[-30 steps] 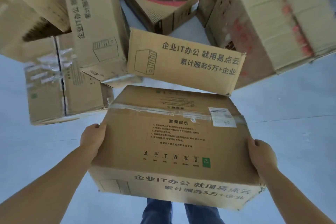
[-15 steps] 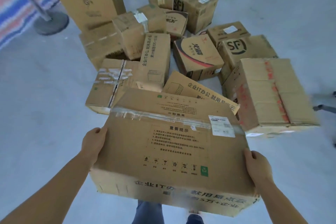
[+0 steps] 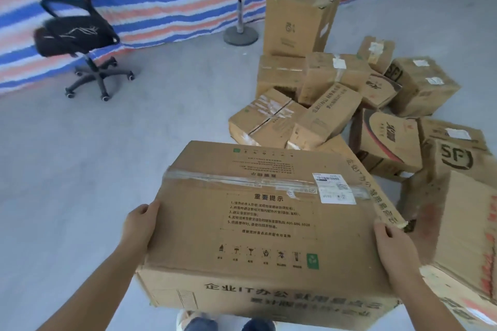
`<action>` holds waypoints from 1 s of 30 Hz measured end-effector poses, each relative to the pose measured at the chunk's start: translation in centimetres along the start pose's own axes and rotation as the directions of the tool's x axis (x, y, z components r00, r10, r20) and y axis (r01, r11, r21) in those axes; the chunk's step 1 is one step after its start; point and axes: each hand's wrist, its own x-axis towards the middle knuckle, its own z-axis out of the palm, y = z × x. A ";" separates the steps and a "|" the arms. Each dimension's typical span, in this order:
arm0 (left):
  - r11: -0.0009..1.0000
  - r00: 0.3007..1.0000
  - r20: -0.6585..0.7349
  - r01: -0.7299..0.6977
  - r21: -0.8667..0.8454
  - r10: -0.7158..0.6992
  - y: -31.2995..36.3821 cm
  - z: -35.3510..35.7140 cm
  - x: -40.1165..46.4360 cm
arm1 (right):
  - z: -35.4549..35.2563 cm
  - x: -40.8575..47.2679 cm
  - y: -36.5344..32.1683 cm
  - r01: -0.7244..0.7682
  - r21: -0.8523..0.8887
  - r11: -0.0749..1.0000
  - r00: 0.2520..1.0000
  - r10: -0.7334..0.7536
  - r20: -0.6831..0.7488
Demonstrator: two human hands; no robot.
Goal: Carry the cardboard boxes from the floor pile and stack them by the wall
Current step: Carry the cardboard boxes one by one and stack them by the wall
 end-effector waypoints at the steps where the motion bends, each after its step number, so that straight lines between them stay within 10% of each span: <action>1: 0.999 0.998 -0.048 0.030 -0.034 -0.031 -1.9 -2.4 -0.9 | 1.1 -0.9 -1.3 0.046 -0.012 0.999 0.998 -0.045 0.044; 12: 0.907 0.835 -0.423 0.194 -0.373 -0.352 -23.3 -24.4 -12.9 | 15.0 -17.3 -12.7 0.438 -0.003 0.899 0.844 -0.410 0.345; 30: 0.608 0.216 -0.583 0.071 -0.791 -0.784 -52.0 -47.2 -37.3 | 35.7 -59.8 -25.9 0.836 0.259 0.484 0.160 -0.667 0.728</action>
